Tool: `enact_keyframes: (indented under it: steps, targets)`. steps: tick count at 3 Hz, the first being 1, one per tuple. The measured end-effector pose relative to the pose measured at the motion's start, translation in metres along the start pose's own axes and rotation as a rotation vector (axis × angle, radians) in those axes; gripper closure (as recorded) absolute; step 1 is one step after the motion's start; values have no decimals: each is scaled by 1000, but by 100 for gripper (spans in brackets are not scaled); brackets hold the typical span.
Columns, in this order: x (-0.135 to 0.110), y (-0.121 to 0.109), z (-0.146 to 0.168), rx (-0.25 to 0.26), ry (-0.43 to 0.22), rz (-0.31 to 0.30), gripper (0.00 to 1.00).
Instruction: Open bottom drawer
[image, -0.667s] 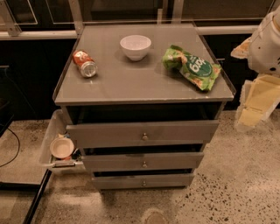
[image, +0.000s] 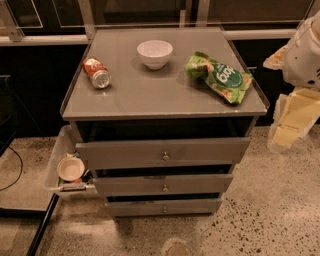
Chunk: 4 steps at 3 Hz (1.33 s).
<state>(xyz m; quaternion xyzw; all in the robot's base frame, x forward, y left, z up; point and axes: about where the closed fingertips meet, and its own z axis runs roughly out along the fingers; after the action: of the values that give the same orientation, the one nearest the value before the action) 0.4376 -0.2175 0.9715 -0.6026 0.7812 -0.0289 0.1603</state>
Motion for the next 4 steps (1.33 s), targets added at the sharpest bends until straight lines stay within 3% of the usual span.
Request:
enact_keyframes:
  steps: [2,3,4]
  targets:
    - [23,21,50,-27,-43,-44,0]
    - [37,35,87,-18,-71,-112,0]
    - [53,40,128,-40,-72,-138,0]
